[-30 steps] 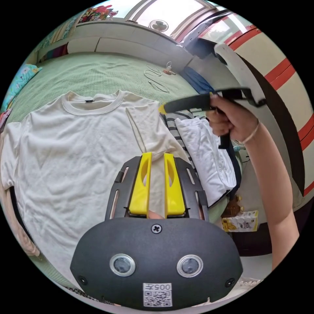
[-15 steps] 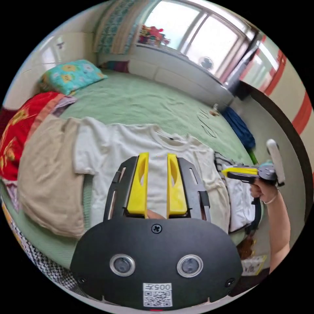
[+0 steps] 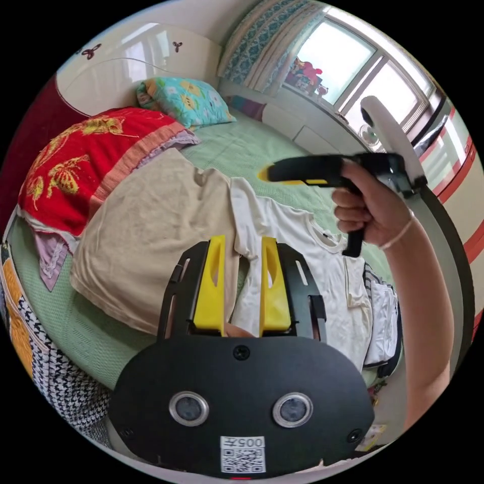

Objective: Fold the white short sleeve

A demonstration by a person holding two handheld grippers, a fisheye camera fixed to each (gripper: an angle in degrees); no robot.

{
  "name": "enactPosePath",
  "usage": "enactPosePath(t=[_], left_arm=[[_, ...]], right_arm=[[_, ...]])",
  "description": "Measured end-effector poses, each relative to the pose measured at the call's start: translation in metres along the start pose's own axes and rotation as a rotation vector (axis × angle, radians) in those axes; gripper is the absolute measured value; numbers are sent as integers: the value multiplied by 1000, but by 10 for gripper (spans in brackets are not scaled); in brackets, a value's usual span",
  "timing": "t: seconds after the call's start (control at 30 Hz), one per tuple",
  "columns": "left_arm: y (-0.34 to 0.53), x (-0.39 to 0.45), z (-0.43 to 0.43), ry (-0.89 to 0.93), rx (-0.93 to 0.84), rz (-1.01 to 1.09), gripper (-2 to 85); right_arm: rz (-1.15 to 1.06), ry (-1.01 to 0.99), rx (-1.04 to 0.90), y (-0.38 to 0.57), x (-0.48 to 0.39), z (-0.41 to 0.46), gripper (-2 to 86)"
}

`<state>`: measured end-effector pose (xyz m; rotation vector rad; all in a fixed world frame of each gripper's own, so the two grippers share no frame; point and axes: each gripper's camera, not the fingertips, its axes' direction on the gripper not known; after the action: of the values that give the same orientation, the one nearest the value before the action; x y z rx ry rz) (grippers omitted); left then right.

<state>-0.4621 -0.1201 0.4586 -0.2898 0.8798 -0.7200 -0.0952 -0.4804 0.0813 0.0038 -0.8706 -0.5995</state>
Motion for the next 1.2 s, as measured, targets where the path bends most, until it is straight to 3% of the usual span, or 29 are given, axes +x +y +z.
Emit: enactPosePath(t=[0.33,0.53,1.0,1.13,1.2], left_arm=[[-29,-43,10,93,-65,-13,110],[-37,-49,7,116,-73,2,107],[-47,-44,0,134,-66,16,103],[-49,-31,6,136,-93,42,103],[-50,-24,11,144,-115,61,104]], right_arm=[[107,207,-189,-63,-17,82,105],[145,270,-133,-58,-16,86,9],[295,10,140,81,91,20,-11],[472,-50,28,112,142,57,34],[479,-93,79,130,151,58,76]])
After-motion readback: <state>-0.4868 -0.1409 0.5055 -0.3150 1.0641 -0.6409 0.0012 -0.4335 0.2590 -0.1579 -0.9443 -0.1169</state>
